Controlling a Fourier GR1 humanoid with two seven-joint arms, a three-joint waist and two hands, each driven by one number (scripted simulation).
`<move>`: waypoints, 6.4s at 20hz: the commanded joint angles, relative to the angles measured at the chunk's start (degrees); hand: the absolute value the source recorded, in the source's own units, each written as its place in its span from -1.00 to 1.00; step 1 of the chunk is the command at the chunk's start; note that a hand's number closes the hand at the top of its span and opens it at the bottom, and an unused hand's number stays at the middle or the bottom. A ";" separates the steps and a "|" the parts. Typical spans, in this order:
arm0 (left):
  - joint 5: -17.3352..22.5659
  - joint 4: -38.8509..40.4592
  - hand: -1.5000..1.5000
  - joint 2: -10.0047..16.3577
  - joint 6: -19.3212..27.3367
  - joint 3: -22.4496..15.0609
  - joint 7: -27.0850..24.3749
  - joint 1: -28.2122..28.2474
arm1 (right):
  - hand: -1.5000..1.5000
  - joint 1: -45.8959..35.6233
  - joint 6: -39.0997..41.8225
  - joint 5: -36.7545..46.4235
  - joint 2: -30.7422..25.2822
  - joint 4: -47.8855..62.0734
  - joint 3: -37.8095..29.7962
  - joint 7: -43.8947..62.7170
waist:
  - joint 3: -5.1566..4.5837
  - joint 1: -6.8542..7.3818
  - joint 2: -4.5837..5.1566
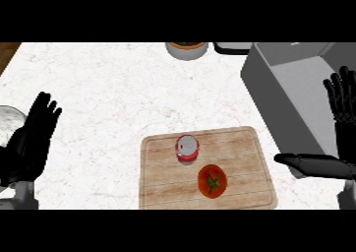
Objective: Pick the tomato from the cutting board and place it in the cardboard box
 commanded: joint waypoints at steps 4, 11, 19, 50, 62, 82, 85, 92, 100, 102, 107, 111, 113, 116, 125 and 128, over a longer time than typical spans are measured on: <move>5.27 -0.93 0.00 3.44 -5.91 1.57 5.96 0.89 | -1.00 16.16 -4.52 10.27 6.67 -15.61 7.50 -22.14 | -0.02 0.49 0.34; 4.51 -0.75 0.00 2.64 -6.65 1.27 3.69 2.70 | -1.00 30.01 -3.22 32.92 -5.52 -23.08 11.94 -10.95 | -0.41 0.23 0.58; 6.77 -1.56 0.00 5.57 -9.43 3.44 6.04 1.40 | -1.00 35.44 6.02 56.60 -9.49 -35.02 19.82 13.80 | -0.57 1.88 0.94; 1.33 -1.58 0.00 -0.23 -14.95 7.86 8.72 0.57 | -1.00 15.10 24.59 66.99 5.77 -24.05 42.67 46.47 | -0.06 2.40 0.89; -2.60 -2.23 0.00 -4.38 -14.76 8.41 9.85 -0.19 | -1.00 9.35 24.69 71.19 9.87 -12.93 42.23 47.76 | -0.06 2.47 0.94; -2.53 0.90 0.00 -5.34 -19.49 13.73 10.04 -2.75 | -1.00 5.53 28.96 72.80 14.51 -7.05 40.29 51.17 | -0.07 2.52 0.95; -4.54 -3.64 0.00 -6.78 -18.63 12.45 10.12 0.84 | -1.00 8.21 26.82 73.46 13.79 -5.70 42.57 50.86 | -0.07 2.60 0.92; -3.72 -5.98 0.00 -7.24 -18.62 13.52 13.18 0.87 | -1.00 10.53 20.62 74.66 12.74 0.04 42.72 48.28 | -0.06 2.54 0.91; -3.42 -1.74 0.00 -6.47 -21.38 15.18 11.62 -1.31 | -1.00 1.24 20.14 73.95 15.99 9.18 37.10 45.69 | -0.07 2.68 0.98; -2.87 -3.72 0.00 -5.71 -21.15 16.44 13.40 -1.26 | 1.00 5.17 19.57 74.03 12.24 2.09 37.64 44.53 | -0.07 2.54 0.92; -5.32 -2.44 0.00 -8.22 -20.15 14.93 10.78 -0.94 | 1.00 -0.03 16.55 74.29 13.87 9.00 35.69 38.87 | -0.07 2.63 0.96; -5.50 -4.02 0.00 -8.18 -21.37 15.19 10.35 0.92 | 1.00 1.58 14.34 76.56 14.95 10.49 37.67 38.70 | -0.07 2.67 0.94; -5.81 1.61 0.00 -7.99 -22.35 15.77 7.92 -1.30 | 1.00 4.19 18.24 77.27 15.05 4.71 40.05 41.29 | -0.08 2.47 0.94; -5.95 -1.55 0.00 -8.33 -19.85 14.08 12.75 -4.18 | 1.00 -12.75 22.31 66.61 16.43 16.86 21.06 44.56 | -0.02 3.78 1.57; -7.16 -0.11 0.00 -9.76 -21.06 12.62 9.15 -2.17 | 1.00 -37.03 17.49 66.57 11.34 46.12 1.68 46.28 | -0.04 4.87 1.77; -7.95 0.98 0.00 -10.59 -20.58 11.75 8.77 -3.24 | 1.00 -44.26 12.79 67.83 11.45 53.90 1.04 44.64 | -0.05 4.59 1.75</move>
